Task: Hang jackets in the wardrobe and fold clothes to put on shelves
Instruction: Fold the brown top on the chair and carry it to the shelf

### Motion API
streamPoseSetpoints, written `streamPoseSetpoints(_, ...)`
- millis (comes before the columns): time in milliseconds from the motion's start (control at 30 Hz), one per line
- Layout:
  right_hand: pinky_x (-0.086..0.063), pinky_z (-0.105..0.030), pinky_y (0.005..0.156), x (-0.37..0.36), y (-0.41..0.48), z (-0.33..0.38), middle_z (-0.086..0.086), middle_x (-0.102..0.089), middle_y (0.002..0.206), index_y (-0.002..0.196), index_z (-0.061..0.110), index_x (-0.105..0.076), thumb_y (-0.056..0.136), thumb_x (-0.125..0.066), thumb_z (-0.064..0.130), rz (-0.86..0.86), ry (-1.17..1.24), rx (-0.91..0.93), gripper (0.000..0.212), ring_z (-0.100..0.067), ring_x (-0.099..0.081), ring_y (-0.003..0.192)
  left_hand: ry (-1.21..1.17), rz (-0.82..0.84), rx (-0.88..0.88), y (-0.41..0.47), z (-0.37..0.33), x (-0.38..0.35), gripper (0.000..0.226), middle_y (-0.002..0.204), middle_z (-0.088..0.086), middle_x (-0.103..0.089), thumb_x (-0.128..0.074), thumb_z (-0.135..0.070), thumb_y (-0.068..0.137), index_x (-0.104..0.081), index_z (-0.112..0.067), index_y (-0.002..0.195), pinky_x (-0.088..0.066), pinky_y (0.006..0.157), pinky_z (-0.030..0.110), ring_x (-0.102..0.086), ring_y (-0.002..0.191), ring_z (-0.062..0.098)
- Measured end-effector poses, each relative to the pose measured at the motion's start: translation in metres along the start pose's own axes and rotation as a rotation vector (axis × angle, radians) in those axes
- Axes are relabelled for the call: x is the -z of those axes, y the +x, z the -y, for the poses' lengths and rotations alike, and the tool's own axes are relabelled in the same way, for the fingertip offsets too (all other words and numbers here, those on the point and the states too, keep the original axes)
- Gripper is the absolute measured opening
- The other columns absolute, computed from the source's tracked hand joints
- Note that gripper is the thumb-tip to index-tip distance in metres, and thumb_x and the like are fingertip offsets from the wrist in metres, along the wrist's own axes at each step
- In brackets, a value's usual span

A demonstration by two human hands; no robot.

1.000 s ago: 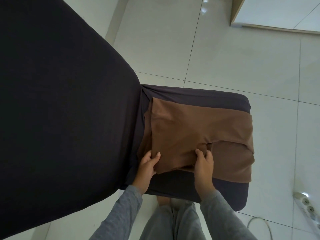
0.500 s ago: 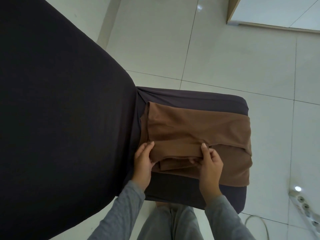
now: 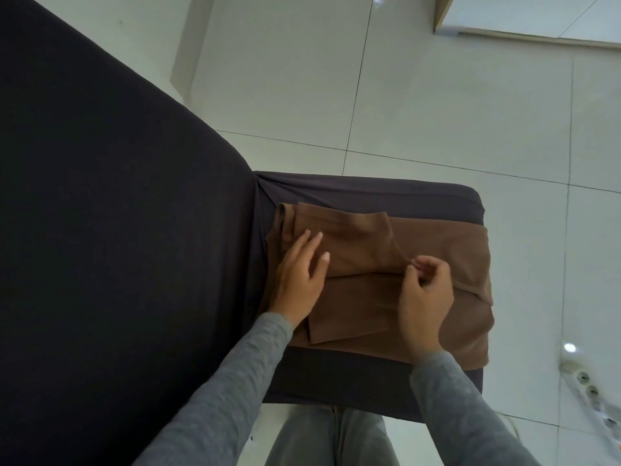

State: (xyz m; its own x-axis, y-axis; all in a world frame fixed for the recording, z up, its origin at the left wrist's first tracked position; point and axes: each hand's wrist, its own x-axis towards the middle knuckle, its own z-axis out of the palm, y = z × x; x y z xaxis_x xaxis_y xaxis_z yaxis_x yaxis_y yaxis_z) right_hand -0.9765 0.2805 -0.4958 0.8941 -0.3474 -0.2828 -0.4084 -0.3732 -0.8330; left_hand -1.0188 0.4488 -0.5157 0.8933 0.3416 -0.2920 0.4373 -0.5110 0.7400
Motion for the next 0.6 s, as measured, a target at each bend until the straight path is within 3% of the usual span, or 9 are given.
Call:
streamPoseSetpoints(100, -0.048, -0.024, 0.079, 0.017, 0.005, -0.018, -0.005, -0.058, 0.097, 0.099, 0.012, -0.052, 0.09, -0.053, 0.01, -0.225, 0.07, -0.263, 0.009, -0.016, -0.057, 0.087, 0.474, 0.216, -0.159, -0.006, 0.021, -0.003, 0.059, 0.158, 0.002, 0.004, -0.033, -0.044, 0.098, -0.012, -0.025, 0.15, -0.002, 0.116, 0.029, 0.006, 0.145, 0.015)
streamPoseSetpoints(200, -0.055, -0.028, 0.07, 0.032, 0.016, -0.03, -0.011, -0.06, 0.105, 0.112, 0.001, -0.054, 0.093, -0.053, 0.017, -0.267, 0.292, -0.551, 0.024, -0.015, -0.063, 0.083, 0.633, 0.251, -0.205, -0.007, 0.032, -0.006, 0.065, 0.152, 0.0, 0.021, -0.008, -0.057, 0.09, 0.009, -0.027, 0.146, 0.011, 0.115, 0.03, 0.02, 0.14, 0.015)
streamPoseSetpoints(300, -0.054, -0.031, 0.075, 0.044, 0.031, -0.026, -0.013, -0.062, 0.105, 0.105, 0.006, -0.058, 0.093, -0.057, 0.025, -0.136, 0.446, -0.639, 0.022, -0.016, -0.064, 0.082, 0.674, 0.251, -0.193, -0.008, 0.034, -0.01, 0.068, 0.15, -0.002, 0.024, 0.002, -0.058, 0.083, 0.013, -0.029, 0.144, 0.014, 0.112, 0.029, 0.021, 0.14, 0.015)
streamPoseSetpoints(400, -0.053, -0.029, 0.077, 0.053, 0.05, -0.019, -0.006, -0.062, 0.096, 0.102, 0.018, -0.057, 0.09, -0.06, 0.035, -0.026, 0.532, -0.687, 0.021, -0.018, -0.064, 0.084, 0.694, 0.217, -0.194, -0.009, 0.036, -0.011, 0.066, 0.153, 0.0, 0.016, -0.005, -0.056, 0.088, 0.006, -0.027, 0.146, 0.009, 0.113, 0.031, 0.014, 0.141, 0.016)
streamPoseSetpoints(500, -0.053, -0.027, 0.076, 0.064, 0.069, -0.023, -0.004, -0.06, 0.106, 0.113, 0.013, -0.058, 0.092, -0.059, 0.023, -0.067, 0.57, -0.739, 0.024, -0.015, -0.062, 0.082, 0.725, 0.217, -0.194, -0.008, 0.04, -0.012, 0.063, 0.155, 0.002, 0.011, -0.009, -0.052, 0.091, 0.0, -0.026, 0.148, 0.003, 0.114, 0.034, 0.009, 0.143, 0.018)
streamPoseSetpoints(600, -0.05, -0.028, 0.083, 0.078, 0.09, -0.033, -0.005, -0.059, 0.102, 0.092, 0.01, -0.056, 0.094, -0.047, 0.011, -0.12, 0.712, -0.833, 0.009, -0.014, -0.058, 0.082, 0.722, 0.206, -0.166, -0.007, 0.038, -0.013, 0.061, 0.156, 0.003, 0.006, -0.015, -0.045, 0.092, -0.005, -0.024, 0.148, -0.004, 0.116, 0.038, 0.004, 0.144, 0.019)
